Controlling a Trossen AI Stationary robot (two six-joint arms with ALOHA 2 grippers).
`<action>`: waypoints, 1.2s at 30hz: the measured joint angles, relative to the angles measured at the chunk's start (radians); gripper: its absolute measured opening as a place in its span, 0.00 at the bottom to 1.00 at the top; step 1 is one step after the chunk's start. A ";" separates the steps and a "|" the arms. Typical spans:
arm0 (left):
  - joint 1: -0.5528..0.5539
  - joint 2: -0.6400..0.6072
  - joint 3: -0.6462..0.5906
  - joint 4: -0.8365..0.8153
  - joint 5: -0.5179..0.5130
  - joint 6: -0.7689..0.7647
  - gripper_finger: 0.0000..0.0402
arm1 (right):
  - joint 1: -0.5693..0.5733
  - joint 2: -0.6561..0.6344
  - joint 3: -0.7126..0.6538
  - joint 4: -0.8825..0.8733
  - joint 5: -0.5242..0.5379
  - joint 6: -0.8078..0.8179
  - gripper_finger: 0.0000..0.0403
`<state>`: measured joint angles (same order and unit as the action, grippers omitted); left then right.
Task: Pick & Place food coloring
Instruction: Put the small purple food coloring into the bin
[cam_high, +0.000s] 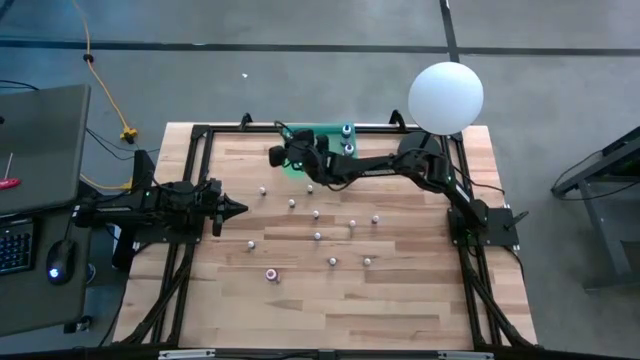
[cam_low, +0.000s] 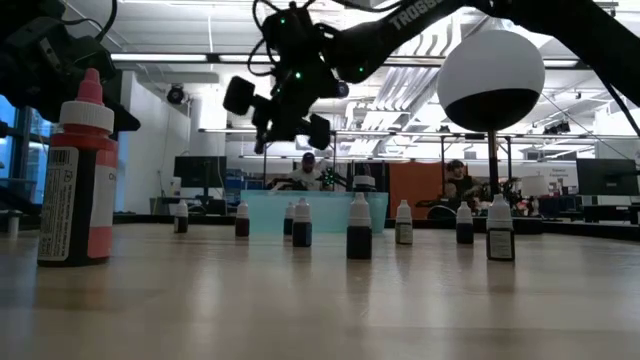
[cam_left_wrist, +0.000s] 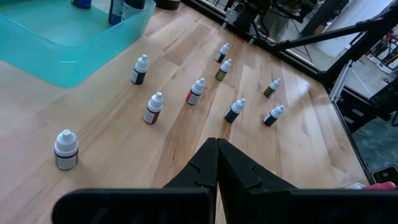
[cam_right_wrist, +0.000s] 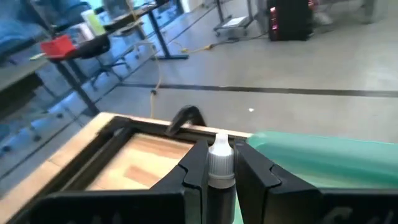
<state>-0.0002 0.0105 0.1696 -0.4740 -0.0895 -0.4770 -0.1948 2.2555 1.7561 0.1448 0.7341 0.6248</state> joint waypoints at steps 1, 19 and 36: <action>0.000 0.000 0.000 0.000 0.000 0.000 0.00 | -0.003 0.000 -0.006 -0.001 0.009 -0.007 0.11; 0.000 0.000 0.000 0.000 0.000 0.000 0.00 | -0.008 0.055 -0.101 0.046 -0.068 0.078 0.11; 0.000 0.000 0.000 0.000 0.000 0.000 0.00 | -0.021 0.131 -0.101 0.102 -0.121 0.164 0.11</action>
<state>-0.0002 0.0109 0.1696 -0.4740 -0.0891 -0.4770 -0.2157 2.3863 1.6554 0.2470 0.6132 0.7883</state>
